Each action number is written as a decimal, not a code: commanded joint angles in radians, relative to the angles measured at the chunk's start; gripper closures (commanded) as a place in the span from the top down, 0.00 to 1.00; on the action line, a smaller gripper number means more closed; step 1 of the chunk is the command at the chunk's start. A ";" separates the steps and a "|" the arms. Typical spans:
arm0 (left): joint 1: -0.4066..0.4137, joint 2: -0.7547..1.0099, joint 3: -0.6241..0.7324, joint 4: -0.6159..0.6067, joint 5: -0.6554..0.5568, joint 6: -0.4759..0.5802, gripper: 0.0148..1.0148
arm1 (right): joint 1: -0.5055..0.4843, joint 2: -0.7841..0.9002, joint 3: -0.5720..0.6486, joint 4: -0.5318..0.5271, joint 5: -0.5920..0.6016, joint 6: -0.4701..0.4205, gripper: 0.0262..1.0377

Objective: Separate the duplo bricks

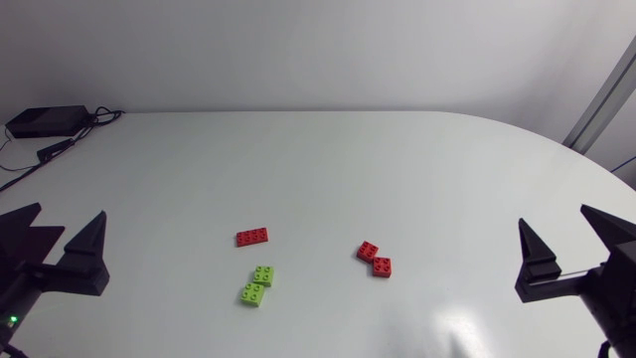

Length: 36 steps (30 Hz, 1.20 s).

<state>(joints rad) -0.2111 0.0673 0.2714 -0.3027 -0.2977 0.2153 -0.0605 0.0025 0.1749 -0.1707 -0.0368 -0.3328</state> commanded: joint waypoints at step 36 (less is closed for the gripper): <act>0.053 -0.081 -0.235 0.255 -0.001 -0.180 0.97 | 0.332 -0.010 -0.180 0.211 0.202 -0.094 0.96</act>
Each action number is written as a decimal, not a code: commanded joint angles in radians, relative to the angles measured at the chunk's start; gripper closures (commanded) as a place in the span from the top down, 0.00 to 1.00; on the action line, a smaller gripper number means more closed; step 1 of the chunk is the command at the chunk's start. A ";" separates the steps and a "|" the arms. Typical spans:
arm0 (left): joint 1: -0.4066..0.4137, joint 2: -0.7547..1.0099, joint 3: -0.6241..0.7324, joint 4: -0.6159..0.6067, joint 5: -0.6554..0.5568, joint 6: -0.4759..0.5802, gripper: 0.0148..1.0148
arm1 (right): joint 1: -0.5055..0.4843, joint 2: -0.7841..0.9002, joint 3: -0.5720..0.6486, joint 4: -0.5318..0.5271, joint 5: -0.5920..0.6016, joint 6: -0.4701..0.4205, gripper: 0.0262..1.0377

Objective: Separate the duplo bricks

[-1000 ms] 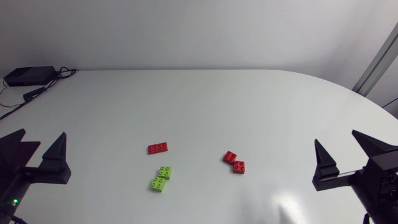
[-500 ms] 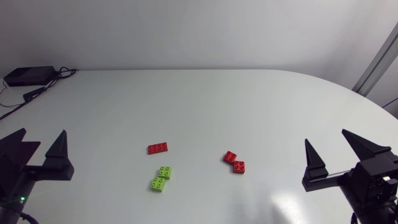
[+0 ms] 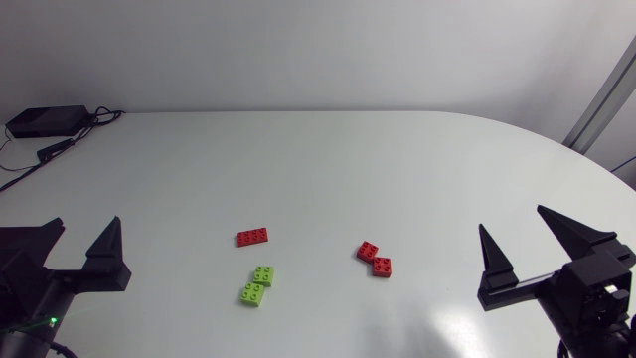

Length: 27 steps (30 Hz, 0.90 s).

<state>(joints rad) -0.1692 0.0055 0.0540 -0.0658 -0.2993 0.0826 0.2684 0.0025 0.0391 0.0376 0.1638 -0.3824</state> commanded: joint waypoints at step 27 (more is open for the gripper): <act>0.099 -0.015 -0.056 0.084 0.203 0.115 0.97 | 0.052 0.025 -0.044 -0.004 -0.015 0.140 0.96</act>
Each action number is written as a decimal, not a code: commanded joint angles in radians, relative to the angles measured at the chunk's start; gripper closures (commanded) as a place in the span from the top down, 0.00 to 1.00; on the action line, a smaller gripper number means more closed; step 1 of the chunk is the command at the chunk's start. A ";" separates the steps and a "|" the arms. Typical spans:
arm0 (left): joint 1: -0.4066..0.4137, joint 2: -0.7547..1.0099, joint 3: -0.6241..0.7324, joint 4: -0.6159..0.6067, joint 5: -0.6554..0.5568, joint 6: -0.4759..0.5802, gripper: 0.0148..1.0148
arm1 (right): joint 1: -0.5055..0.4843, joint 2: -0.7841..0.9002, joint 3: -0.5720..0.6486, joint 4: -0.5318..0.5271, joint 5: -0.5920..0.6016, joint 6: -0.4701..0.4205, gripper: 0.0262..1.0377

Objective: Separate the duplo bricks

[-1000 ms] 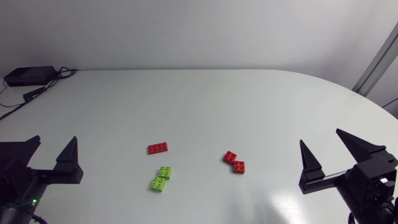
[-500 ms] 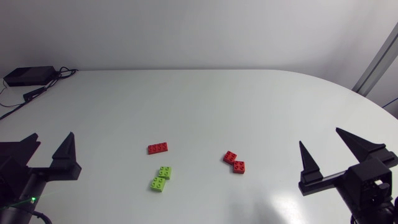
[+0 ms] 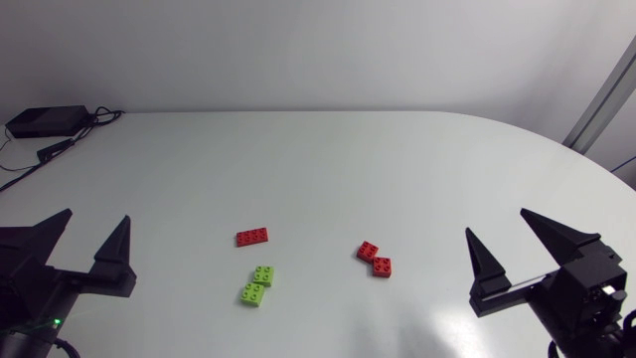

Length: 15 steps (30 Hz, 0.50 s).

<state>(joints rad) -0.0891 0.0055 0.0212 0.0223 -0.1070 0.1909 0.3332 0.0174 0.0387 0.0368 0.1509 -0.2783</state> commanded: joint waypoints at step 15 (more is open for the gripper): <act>0.061 -0.015 -0.023 -0.005 0.012 -0.019 0.97 | -0.180 -0.022 -0.043 -0.005 -0.010 0.036 0.96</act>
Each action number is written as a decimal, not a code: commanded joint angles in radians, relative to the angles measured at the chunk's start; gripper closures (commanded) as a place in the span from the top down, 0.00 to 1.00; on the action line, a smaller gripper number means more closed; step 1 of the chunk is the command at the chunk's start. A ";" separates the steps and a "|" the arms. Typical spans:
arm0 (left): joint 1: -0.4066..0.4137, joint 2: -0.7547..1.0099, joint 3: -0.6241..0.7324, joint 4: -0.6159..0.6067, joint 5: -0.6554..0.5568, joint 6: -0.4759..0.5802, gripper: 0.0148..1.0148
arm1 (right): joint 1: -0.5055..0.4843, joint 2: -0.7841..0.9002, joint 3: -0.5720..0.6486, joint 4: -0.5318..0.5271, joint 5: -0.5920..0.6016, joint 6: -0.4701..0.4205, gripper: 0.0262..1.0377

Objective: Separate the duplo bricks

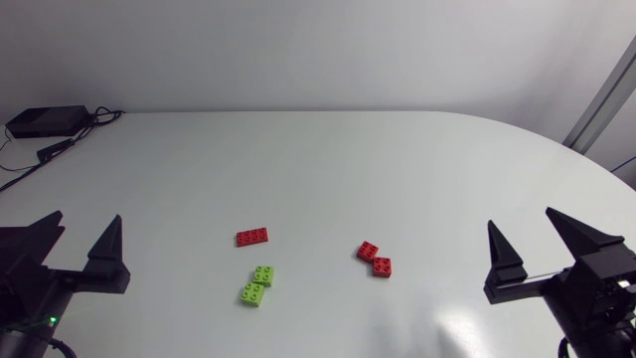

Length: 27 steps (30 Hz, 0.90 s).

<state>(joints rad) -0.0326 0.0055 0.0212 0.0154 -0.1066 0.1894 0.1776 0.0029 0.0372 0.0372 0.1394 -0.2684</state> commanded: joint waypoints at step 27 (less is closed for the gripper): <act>0.002 -0.016 -0.023 0.003 0.012 -0.015 0.97 | -0.282 -0.007 -0.037 -0.043 -0.146 0.190 0.96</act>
<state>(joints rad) -0.0391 0.0055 0.0212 0.0154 -0.1066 0.1894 -0.1104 0.0025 0.0368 0.0128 -0.0006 -0.1032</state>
